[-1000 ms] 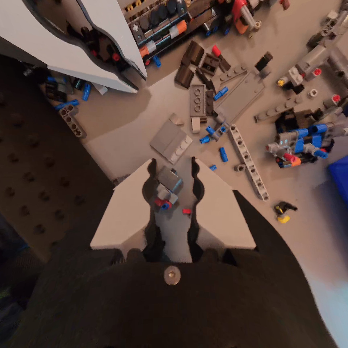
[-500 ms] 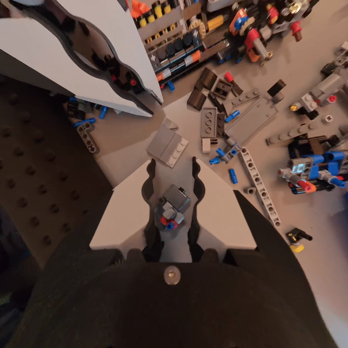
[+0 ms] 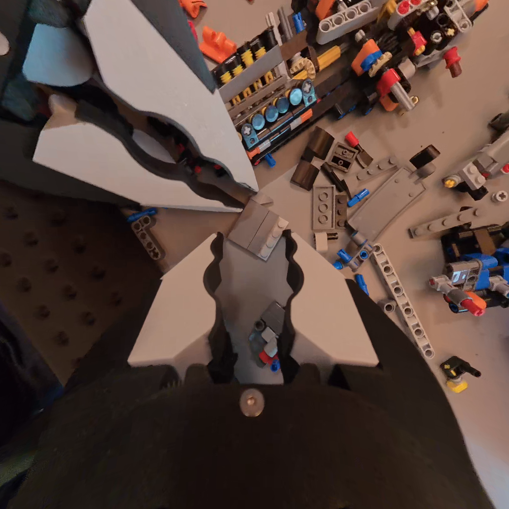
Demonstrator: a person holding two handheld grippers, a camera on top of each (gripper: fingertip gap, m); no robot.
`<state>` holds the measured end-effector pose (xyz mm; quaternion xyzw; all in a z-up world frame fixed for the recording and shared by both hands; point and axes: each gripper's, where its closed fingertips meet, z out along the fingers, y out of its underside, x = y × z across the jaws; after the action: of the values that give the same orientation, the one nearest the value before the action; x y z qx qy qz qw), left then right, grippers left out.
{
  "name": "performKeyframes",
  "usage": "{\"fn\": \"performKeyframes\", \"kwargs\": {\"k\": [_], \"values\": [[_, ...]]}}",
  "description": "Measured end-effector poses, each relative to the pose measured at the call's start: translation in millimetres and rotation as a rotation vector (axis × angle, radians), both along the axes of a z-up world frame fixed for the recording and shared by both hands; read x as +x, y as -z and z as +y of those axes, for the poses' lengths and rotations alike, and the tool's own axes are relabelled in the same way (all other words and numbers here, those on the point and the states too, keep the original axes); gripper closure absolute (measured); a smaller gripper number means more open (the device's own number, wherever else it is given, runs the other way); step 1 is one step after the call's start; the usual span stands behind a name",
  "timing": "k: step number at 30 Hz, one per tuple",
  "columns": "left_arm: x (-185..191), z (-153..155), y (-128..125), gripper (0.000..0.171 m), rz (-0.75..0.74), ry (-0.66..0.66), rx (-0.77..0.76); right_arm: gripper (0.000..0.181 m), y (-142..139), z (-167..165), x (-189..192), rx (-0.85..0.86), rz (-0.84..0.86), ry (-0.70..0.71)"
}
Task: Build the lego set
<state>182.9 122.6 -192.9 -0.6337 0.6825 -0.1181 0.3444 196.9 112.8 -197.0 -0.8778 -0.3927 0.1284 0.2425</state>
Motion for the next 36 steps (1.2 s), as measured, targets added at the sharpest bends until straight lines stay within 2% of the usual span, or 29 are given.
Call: {"fn": "performKeyframes", "kwargs": {"k": [3,5,10,14,19,22,26,32,36], "values": [[0.1,-0.2,0.0,0.163,-0.001,0.0,-0.001,0.135,0.9,3.8,-1.6,-0.007,-0.013,0.051],[-0.1,-0.1,-0.1,0.163,-0.001,0.0,0.001,0.142,1.0,5.8,-0.2,-0.004,-0.026,0.069],[-1.4,0.7,-1.5,0.165,-0.008,-0.005,-0.002,0.148,-0.9,7.9,3.4,0.027,-0.024,0.041],[-3.8,5.9,-9.6,0.163,-0.045,-0.027,0.005,0.148,-17.4,8.8,1.2,0.07,0.086,0.012],[-0.6,10.0,-19.8,0.15,-0.036,-0.009,0.167,0.148,-27.1,4.3,6.5,0.071,0.186,-0.02],[3.8,10.4,-21.0,0.149,0.007,0.02,0.293,0.148,-31.3,-0.7,4.1,0.064,0.234,-0.055],[5.4,8.2,-18.9,0.165,0.048,0.056,0.375,0.149,-34.3,-3.3,3.1,0.058,0.266,-0.07],[7.0,5.3,-22.9,0.167,0.015,0.066,0.361,0.149,-33.7,-5.9,2.8,0.042,0.286,-0.084],[7.7,6.4,-23.9,0.152,0.002,0.057,0.35,0.149,-37.7,-9.4,0.9,0.055,0.303,-0.116]]}}
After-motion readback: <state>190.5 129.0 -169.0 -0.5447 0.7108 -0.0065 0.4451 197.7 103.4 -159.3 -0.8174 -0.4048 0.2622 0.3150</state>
